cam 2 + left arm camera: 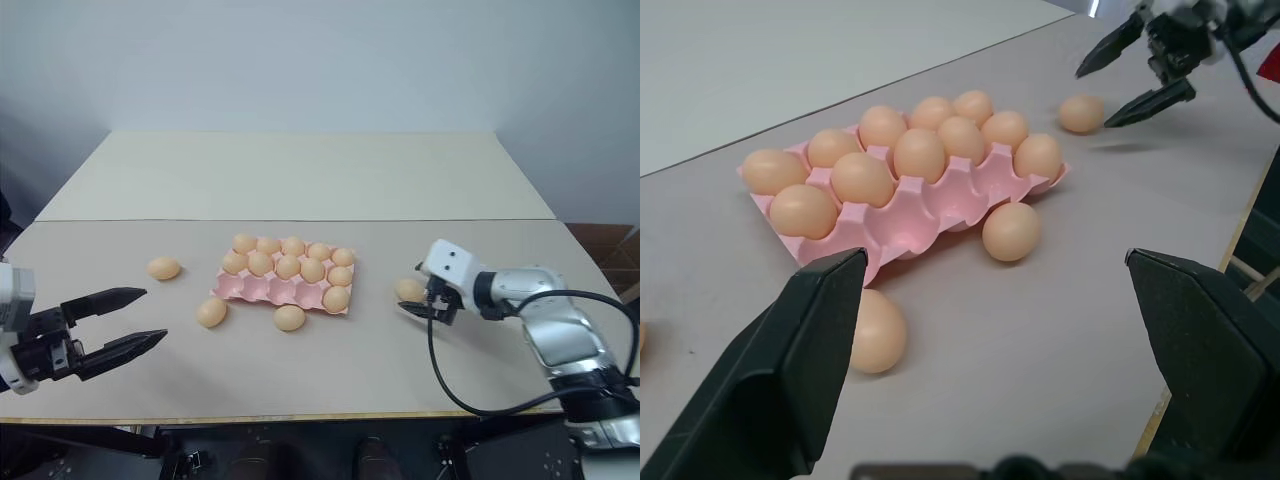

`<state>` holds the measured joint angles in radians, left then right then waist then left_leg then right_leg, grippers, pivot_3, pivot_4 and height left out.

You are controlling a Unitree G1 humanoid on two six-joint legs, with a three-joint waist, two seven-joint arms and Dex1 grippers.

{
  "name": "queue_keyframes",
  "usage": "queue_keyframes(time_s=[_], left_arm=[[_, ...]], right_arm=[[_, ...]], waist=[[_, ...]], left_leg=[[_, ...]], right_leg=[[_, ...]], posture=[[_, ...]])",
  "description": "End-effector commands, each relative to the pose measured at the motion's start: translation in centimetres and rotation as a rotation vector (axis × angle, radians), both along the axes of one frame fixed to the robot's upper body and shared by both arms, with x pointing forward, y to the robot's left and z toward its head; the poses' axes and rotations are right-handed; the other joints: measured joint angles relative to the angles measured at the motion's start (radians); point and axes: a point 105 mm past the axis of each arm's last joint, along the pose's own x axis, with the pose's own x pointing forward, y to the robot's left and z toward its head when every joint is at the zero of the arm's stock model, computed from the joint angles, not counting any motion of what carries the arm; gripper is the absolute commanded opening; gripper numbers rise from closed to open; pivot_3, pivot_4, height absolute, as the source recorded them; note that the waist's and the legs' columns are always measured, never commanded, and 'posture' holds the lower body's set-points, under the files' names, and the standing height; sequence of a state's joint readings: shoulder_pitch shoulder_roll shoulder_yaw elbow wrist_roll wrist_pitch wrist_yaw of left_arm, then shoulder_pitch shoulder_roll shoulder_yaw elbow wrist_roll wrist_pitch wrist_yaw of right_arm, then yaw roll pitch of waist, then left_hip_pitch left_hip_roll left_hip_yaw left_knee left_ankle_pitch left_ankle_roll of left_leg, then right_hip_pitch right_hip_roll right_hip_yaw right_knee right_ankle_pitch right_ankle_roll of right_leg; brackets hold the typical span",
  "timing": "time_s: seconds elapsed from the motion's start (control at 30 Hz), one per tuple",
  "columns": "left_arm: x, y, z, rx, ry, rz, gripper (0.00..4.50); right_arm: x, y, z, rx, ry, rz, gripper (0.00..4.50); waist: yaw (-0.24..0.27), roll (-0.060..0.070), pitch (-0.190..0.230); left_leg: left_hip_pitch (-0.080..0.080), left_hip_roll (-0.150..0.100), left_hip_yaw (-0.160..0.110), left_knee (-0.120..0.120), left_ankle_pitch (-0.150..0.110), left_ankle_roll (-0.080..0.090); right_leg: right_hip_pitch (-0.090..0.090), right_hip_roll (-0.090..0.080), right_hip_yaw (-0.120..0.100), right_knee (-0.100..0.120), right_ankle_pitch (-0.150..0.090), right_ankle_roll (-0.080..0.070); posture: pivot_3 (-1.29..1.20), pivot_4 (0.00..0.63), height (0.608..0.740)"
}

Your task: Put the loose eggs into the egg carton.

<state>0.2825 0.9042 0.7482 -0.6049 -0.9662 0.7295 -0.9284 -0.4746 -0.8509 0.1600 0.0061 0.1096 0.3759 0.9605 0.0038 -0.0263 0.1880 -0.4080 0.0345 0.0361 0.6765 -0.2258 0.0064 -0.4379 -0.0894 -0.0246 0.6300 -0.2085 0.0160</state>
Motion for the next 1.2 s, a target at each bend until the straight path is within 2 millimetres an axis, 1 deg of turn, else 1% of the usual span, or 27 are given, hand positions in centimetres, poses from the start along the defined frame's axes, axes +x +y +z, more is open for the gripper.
queue_keyframes(time_s=[0.03, 0.13, 0.17, 0.27, 0.33, 0.37, 0.43, 0.53, 0.63, 0.67, 0.73, 0.8, 0.87, 0.97, 1.03, 1.07, 1.1, 1.13, 1.2], left_arm=[[0.0, -0.1, 0.6, 0.016, -0.028, -0.005, 4.50], [-0.3, -0.1, 0.7, 0.021, -0.031, 0.000, 4.50], [-0.4, -0.1, 0.7, 0.022, -0.031, 0.001, 4.50], [-0.5, 0.1, 0.7, 0.026, -0.034, 0.014, 4.50], [-0.6, 0.1, 0.7, 0.027, -0.034, 0.018, 4.50], [-0.6, 0.1, 0.7, 0.027, -0.033, 0.019, 4.50], [-0.6, 0.1, 0.7, 0.028, -0.033, 0.018, 4.50], [-0.6, 0.2, 0.7, 0.027, -0.031, 0.017, 4.50], [-0.5, 0.2, 0.7, 0.028, -0.028, 0.013, 4.50], [-0.4, 0.2, 0.7, 0.028, -0.027, 0.010, 4.50], [-0.3, 0.1, 0.7, 0.027, -0.026, 0.004, 4.50], [-0.3, 0.1, 0.7, 0.028, -0.026, 0.002, 4.50], [-0.3, 0.1, 0.7, 0.030, -0.026, 0.002, 4.50], [-0.3, 0.0, 0.7, 0.030, -0.025, 0.001, 4.50], [-0.4, 0.1, 0.6, 0.032, -0.022, 0.002, 4.50], [-0.4, 0.1, 0.6, 0.032, -0.021, 0.002, 4.50], [-0.4, 0.1, 0.6, 0.031, -0.021, 0.002, 4.50], [-0.4, 0.0, 0.6, 0.030, -0.021, 0.002, 4.50], [-0.3, 0.1, 0.6, 0.029, -0.022, 0.003, 4.50]], right_arm=[[1.5, -0.3, -0.4, -0.079, -0.016, -0.052, 4.48], [2.4, -0.2, -0.5, -0.076, -0.029, -0.069, 3.92], [2.5, -0.2, -0.5, -0.072, -0.033, -0.069, 3.65], [2.1, 0.2, 0.8, -0.046, -0.056, -0.045, 2.68], [1.7, 0.9, 2.0, -0.016, -0.075, -0.020, 2.02], [1.6, 1.5, 2.8, 0.000, -0.096, -0.002, 1.87], [1.2, 3.0, 4.2, 0.031, -0.134, 0.038, 1.87], [0.6, 6.1, 6.1, 0.088, -0.184, 0.118, 1.87], [0.1, 9.5, 6.8, 0.134, -0.204, 0.192, 1.87], [0.0, 10.9, 6.7, 0.146, -0.205, 0.222, 1.87], [-0.1, 13.0, 6.3, 0.152, -0.207, 0.265, 1.87], [0.0, 14.6, 5.8, 0.147, -0.204, 0.287, 1.87], [0.1, 15.5, 5.2, 0.139, -0.200, 0.295, 1.87], [-0.3, 16.5, 4.7, 0.136, -0.187, 0.315, 1.87], [-0.5, 16.9, 4.2, 0.125, -0.180, 0.320, 2.48], [-0.4, 16.9, 4.0, 0.117, -0.181, 0.314, 2.69], [-0.2, 17.0, 3.9, 0.120, -0.183, 0.307, 3.03], [-0.1, 17.2, 4.2, 0.139, -0.186, 0.292, 3.37], [0.0, 17.4, 5.4, 0.215, -0.178, 0.268, 4.05]], waist=[[-0.002, 0.000, 0.000], [-0.002, 0.000, 0.000], [-0.002, 0.000, 0.000], [-0.002, 0.000, 0.000], [-0.003, 0.000, 0.000], [-0.004, 0.000, 0.000], [-0.005, 0.000, 0.000], [-0.014, 0.000, 0.000], [-0.019, 0.000, 0.000], [-0.019, -0.001, 0.000], [-0.018, -0.001, -0.001], [-0.018, -0.001, -0.001], [-0.015, -0.001, -0.001], [-0.014, -0.001, -0.001], [-0.016, -0.001, -0.001], [-0.017, -0.001, -0.001], [-0.018, -0.001, -0.001], [-0.018, -0.001, -0.001], [-0.019, -0.001, -0.001]], left_leg=[[0.000, 0.000, 0.001, 0.000, 0.000, 0.000], [0.000, 0.000, 0.002, 0.000, 0.000, 0.000], [-0.001, -0.001, 0.002, 0.000, 0.000, 0.000], [-0.001, -0.001, 0.003, 0.000, 0.000, 0.000], [0.000, 0.000, 0.003, 0.000, 0.000, 0.000], [0.000, 0.000, 0.004, 0.000, 0.000, 0.000], [0.000, 0.000, 0.004, 0.000, 0.000, 0.000], [0.001, 0.001, 0.004, 0.000, 0.000, 0.000], [0.002, 0.003, 0.005, 0.000, 0.000, 0.000], [0.002, 0.004, 0.005, 0.000, 0.000, 0.000], [0.002, 0.006, 0.005, 0.000, 0.000, 0.000], [0.002, 0.010, 0.006, 0.000, -0.001, -0.001], [0.002, 0.011, 0.007, 0.000, -0.001, -0.001], [0.002, 0.011, 0.008, 0.000, -0.001, -0.001], [0.002, 0.012, 0.009, 0.000, -0.001, -0.001], [0.002, 0.012, 0.010, 0.000, -0.001, -0.001], [0.002, 0.012, 0.011, 0.000, -0.001, -0.001], [0.002, 0.013, 0.011, 0.000, -0.001, -0.001], [0.002, 0.014, 0.012, 0.000, -0.001, -0.001]], right_leg=[[0.000, 0.000, 0.001, 0.000, 0.000, 0.000], [-0.001, 0.000, 0.002, 0.000, 0.001, 0.001], [-0.001, 0.000, 0.002, 0.000, 0.002, 0.002], [-0.001, 0.000, 0.003, -0.001, 0.002, 0.003], [-0.002, 0.000, 0.004, 0.000, 0.002, 0.003], [-0.002, 0.000, 0.004, 0.000, 0.002, 0.003], [-0.002, 0.001, 0.004, 0.000, 0.002, 0.003], [-0.002, 0.002, 0.006, 0.000, 0.002, 0.002], [-0.002, 0.004, 0.007, 0.001, 0.003, 0.001], [-0.002, 0.005, 0.007, 0.001, 0.003, 0.001], [-0.002, 0.007, 0.008, 0.000, 0.004, 0.000], [-0.002, 0.011, 0.009, -0.001, 0.005, -0.002], [-0.003, 0.012, 0.008, 0.000, 0.006, -0.004], [-0.004, 0.012, 0.008, -0.001, 0.007, -0.004], [-0.004, 0.012, 0.010, -0.001, 0.007, -0.004], [-0.004, 0.012, 0.010, -0.001, 0.007, -0.005], [-0.004, 0.013, 0.010, -0.001, 0.007, -0.005], [-0.005, 0.013, 0.010, -0.001, 0.007, -0.006], [-0.005, 0.014, 0.010, 0.000, 0.008, -0.007]], posture=[[0.00, 0.150, 0.740], [0.00, 0.150, 0.740], [0.00, 0.150, 0.740], [0.00, 0.150, 0.740], [0.00, 0.150, 0.740], [0.00, 0.150, 0.740], [0.00, 0.150, 0.740], [0.00, 0.150, 0.740], [0.00, 0.150, 0.740], [0.00, 0.150, 0.740], [0.00, 0.150, 0.740], [0.00, 0.150, 0.740], [0.00, 0.150, 0.740], [0.00, 0.150, 0.740], [0.00, 0.150, 0.740], [0.00, 0.150, 0.740], [0.00, 0.150, 0.740], [0.00, 0.150, 0.740], [0.00, 0.150, 0.740]])
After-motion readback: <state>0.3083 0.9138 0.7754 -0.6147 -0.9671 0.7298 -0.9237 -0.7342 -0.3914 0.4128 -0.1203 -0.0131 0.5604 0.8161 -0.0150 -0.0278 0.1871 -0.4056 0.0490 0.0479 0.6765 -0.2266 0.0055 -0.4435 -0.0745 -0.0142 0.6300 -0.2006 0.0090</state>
